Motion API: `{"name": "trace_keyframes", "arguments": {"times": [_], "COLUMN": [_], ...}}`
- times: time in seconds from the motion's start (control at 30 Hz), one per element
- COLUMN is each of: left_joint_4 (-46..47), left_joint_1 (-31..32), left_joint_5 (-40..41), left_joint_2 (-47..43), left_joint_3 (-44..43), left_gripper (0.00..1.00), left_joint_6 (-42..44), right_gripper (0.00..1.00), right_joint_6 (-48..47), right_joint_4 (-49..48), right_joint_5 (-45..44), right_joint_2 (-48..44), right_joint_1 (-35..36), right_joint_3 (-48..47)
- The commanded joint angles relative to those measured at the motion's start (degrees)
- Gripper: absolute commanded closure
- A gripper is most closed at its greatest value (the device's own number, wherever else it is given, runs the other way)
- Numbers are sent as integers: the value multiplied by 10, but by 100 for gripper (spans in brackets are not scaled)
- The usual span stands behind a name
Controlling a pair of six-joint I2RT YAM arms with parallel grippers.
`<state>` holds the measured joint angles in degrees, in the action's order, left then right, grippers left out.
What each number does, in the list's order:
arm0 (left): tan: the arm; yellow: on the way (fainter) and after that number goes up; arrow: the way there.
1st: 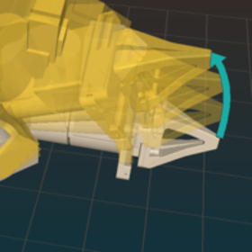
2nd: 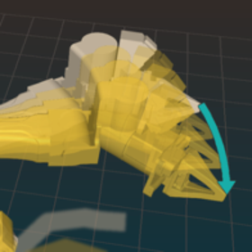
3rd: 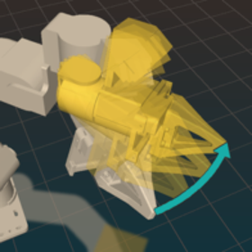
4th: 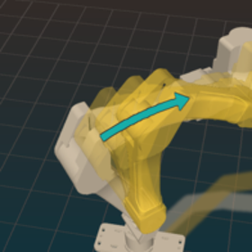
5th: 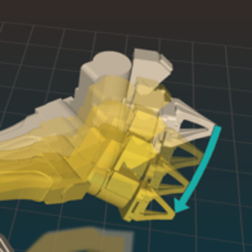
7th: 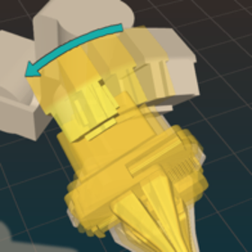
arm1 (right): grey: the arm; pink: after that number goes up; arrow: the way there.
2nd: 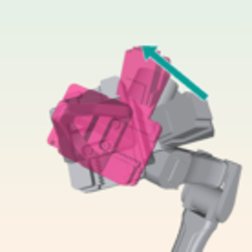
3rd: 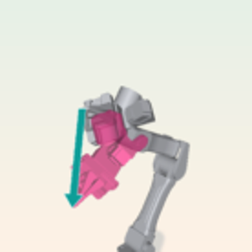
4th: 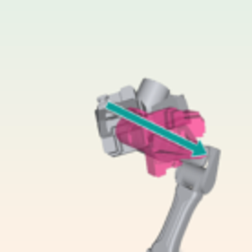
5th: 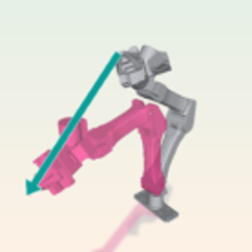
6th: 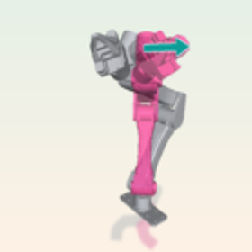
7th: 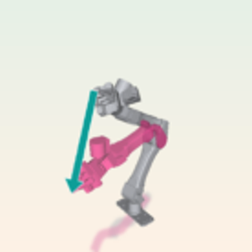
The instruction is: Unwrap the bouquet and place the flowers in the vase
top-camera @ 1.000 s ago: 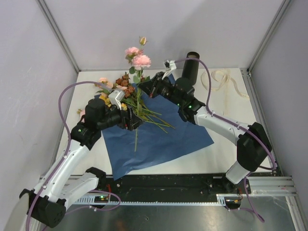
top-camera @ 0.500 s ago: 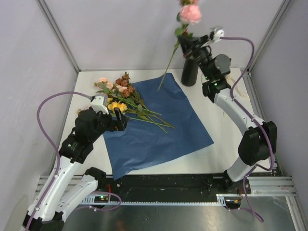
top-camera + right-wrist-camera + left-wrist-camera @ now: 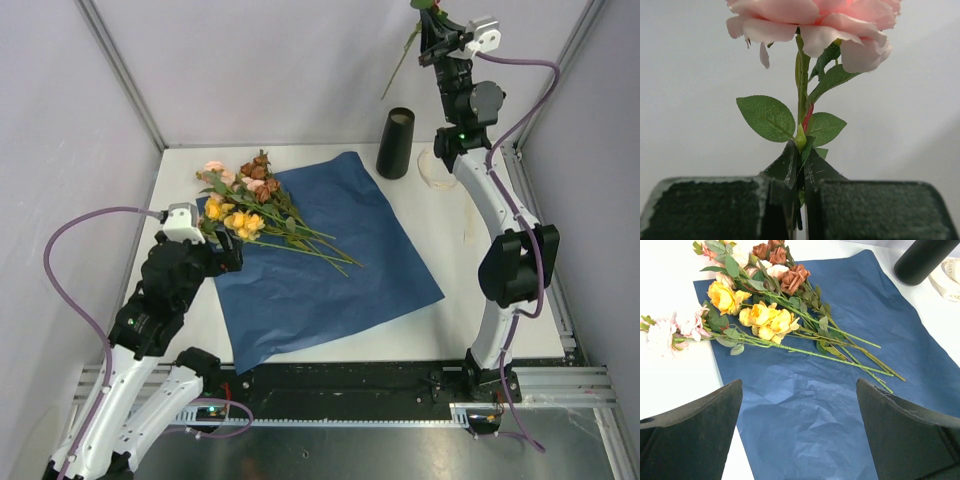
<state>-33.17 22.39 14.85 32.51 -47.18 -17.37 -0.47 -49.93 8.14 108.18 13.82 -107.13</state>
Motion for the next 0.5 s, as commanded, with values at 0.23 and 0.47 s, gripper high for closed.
{"name": "trace_keyframes", "arguments": {"times": [0.23, 0.47], "left_joint_4": [6, 6], "left_joint_1": [3, 3], "left_joint_5": [26, 29], "left_joint_2": [4, 6], "left_joint_3": [3, 3], "left_gripper": [0, 0], "left_joint_6": [11, 11], "right_gripper": [100, 100], "right_joint_6": [-48, -38], "right_joint_4": [25, 35], "right_joint_5": [-21, -17], "right_joint_2": [32, 45], "right_joint_1": [-30, -45], "right_joint_3": [-37, 16]}}
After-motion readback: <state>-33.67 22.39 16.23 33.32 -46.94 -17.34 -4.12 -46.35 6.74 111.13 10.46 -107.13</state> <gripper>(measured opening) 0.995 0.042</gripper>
